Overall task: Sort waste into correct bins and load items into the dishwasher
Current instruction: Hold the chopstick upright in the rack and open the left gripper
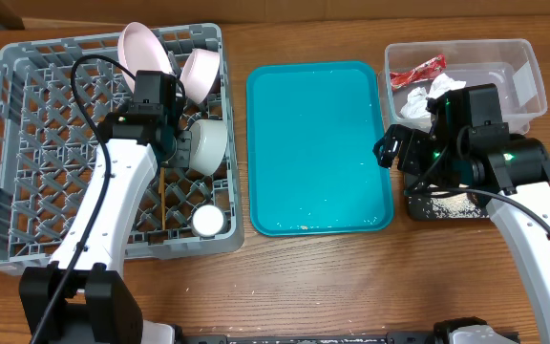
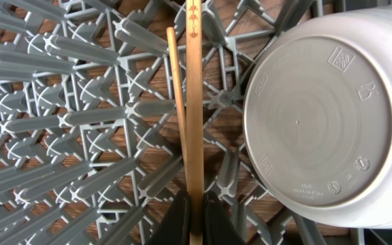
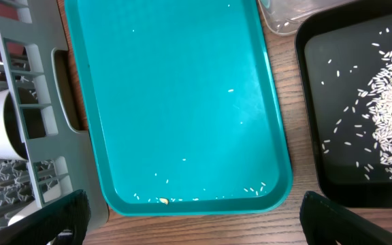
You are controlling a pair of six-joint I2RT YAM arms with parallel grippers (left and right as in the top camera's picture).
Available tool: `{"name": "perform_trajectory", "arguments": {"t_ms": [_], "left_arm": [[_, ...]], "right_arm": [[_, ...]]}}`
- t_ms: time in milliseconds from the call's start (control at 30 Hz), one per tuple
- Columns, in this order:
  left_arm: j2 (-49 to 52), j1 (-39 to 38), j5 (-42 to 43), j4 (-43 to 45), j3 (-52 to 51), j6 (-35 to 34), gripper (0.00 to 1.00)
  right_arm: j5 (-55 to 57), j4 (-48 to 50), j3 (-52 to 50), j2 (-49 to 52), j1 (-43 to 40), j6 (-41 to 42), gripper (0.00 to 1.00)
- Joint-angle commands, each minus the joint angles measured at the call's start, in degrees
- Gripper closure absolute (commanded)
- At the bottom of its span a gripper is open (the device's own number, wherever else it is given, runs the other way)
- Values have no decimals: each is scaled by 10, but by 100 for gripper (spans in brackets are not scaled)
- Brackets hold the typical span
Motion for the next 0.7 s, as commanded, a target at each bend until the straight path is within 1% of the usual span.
{"name": "perform_trajectory", "arguments": {"t_ms": [0,133,200,667], "left_arm": [[1,3,-8,4,18,-15,96],[0,3,4,-3,19,-15,96],[-3,3,12,-11,20,-30,96],[-4,3,0,-23,19,-29,96]], "right_arm": [[4,3,11,-3,-4,-2,0],[4,3,11,-3,-4,-2,0],[4,3,11,-3,-4,-2,0],[4,3,11,-3,-4,-2,0]]}}
